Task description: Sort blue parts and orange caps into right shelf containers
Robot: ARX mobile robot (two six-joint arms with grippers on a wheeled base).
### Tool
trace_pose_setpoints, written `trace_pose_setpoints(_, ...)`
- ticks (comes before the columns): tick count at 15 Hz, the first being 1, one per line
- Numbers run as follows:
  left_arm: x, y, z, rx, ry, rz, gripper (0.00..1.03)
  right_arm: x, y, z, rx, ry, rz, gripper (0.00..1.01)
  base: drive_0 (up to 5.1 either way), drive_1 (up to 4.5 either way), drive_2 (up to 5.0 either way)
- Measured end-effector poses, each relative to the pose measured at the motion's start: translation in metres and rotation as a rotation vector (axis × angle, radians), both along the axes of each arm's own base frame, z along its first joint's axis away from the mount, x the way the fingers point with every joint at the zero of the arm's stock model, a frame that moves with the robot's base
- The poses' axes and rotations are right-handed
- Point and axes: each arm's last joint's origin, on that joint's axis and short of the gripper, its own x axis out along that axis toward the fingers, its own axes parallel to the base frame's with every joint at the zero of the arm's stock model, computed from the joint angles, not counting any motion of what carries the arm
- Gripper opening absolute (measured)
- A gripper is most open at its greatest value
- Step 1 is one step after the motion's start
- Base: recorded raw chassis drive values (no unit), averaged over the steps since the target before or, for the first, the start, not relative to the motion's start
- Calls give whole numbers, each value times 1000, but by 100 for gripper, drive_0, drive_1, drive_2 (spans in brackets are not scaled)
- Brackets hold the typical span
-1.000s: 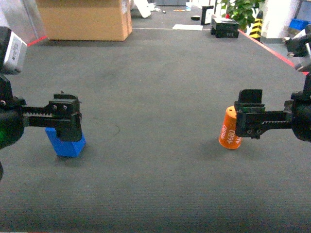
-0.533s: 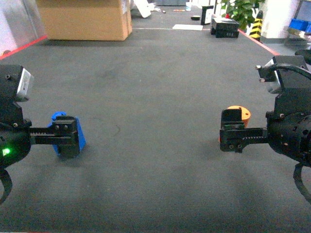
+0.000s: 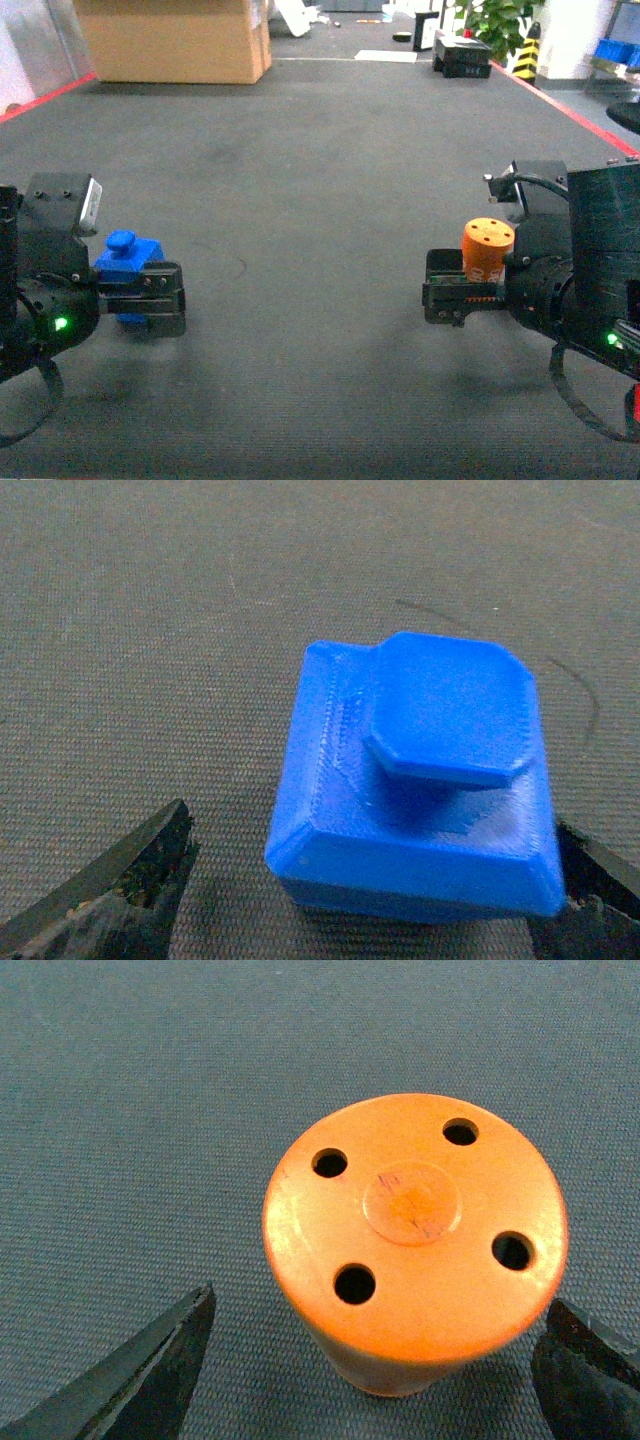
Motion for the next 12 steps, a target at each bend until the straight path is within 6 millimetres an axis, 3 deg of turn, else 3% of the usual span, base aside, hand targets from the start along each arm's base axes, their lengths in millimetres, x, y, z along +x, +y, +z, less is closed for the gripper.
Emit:
trace_pose_setpoints(5, 12, 0, 0, 6, -18, 50, 96, 9, 0, -3, -37, -27, -57, 97, 0, 0, 0)
trace_pose_setpoints(10, 13, 0, -2, 1, -4, 41, 50, 10, 0, -5, -55, 5, -58, 51, 0, 0, 0)
trace_pose_setpoints(12, 12, 0, -1, -15, -7, 29, 44, 11, 0, -4, -52, 1, -54, 43, 0, 0, 0)
